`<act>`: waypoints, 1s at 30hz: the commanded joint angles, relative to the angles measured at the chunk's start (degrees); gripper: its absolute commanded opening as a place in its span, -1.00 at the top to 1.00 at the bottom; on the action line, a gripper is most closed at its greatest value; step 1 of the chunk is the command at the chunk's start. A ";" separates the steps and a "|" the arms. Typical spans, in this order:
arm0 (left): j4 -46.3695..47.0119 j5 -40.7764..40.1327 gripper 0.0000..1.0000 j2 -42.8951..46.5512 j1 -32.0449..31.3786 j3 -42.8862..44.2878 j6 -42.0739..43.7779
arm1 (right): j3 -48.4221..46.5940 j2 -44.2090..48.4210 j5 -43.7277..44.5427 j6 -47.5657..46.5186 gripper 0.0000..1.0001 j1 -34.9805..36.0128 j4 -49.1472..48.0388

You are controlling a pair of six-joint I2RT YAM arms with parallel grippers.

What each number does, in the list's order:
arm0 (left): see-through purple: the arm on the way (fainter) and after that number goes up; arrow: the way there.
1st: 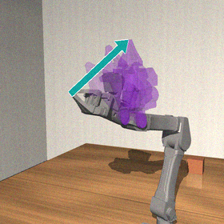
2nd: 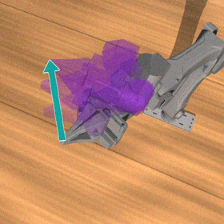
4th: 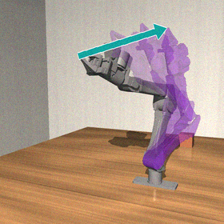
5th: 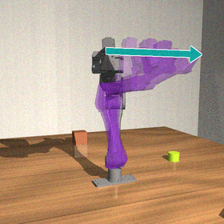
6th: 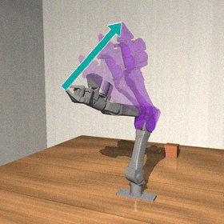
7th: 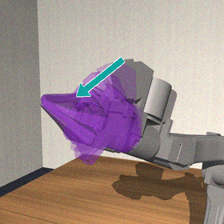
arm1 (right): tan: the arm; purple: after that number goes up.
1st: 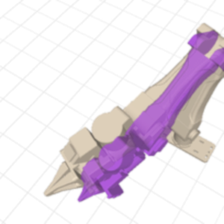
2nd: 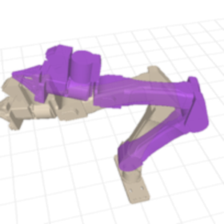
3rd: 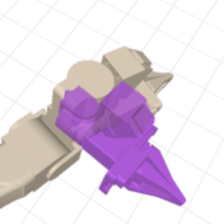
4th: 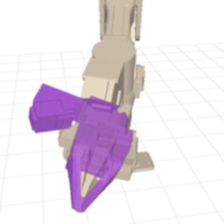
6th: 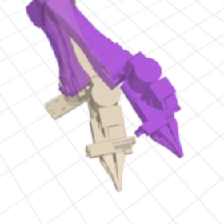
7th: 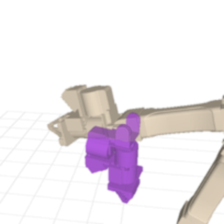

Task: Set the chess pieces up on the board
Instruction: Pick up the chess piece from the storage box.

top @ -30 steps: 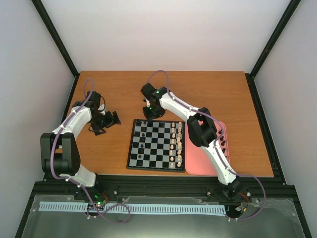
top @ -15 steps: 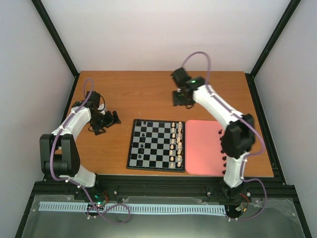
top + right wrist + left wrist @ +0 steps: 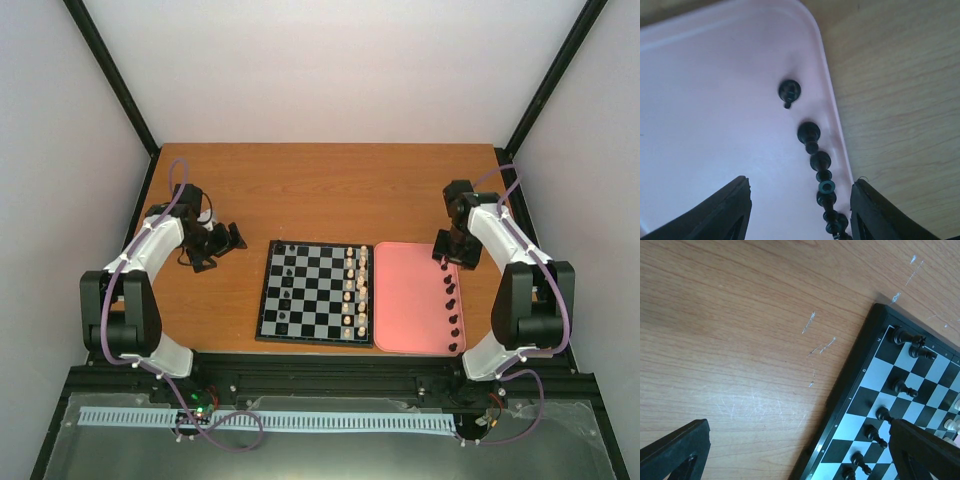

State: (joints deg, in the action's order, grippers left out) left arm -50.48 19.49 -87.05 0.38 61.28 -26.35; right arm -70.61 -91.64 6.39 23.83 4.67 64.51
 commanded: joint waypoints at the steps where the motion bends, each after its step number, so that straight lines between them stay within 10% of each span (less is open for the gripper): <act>1: 0.74 1.06 -1.00 1.75 0.41 0.46 -0.06 | 4.69 0.41 -5.10 -1.03 -0.10 -2.44 -4.83; 30: 0.64 0.03 -1.00 -0.02 0.42 1.20 0.35 | 1.33 -12.92 -1.34 -5.57 0.41 -4.59 -12.91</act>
State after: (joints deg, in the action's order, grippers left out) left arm -50.39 19.70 -86.83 0.38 61.28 -26.35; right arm -67.53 -103.53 2.66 18.65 0.58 52.62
